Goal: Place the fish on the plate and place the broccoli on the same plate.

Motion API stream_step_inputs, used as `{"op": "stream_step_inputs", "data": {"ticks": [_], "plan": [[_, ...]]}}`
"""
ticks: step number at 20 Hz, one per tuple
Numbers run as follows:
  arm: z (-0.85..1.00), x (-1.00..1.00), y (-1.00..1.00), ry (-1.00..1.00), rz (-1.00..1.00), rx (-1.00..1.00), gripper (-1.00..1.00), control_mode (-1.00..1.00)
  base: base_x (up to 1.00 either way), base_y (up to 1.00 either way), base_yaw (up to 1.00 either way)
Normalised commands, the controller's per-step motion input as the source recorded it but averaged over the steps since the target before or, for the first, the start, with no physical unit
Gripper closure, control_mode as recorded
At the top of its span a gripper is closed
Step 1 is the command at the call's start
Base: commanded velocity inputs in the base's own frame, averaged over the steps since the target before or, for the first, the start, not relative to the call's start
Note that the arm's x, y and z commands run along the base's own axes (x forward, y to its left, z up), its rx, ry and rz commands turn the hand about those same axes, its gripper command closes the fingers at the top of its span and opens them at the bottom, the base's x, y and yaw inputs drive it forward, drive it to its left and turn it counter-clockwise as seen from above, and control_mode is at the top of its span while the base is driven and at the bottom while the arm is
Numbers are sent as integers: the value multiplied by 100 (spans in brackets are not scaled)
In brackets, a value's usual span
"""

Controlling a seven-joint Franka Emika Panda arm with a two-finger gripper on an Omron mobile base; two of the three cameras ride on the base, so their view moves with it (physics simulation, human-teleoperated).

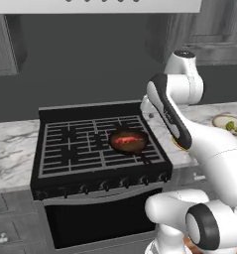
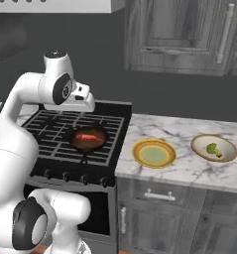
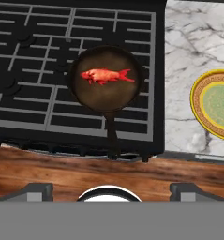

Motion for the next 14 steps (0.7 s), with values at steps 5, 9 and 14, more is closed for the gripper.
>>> {"op": "stream_step_inputs", "data": {"ticks": [5, 9, 14], "plan": [[0, 0, 0, 0, 0, 0, -100, 100, 0, -58, 0], [0, 0, 0, 0, 0, 0, -100, 100, 0, -49, 0], [0, 0, 0, 0, 0, 0, -100, 100, 2, -41, 0]]}}
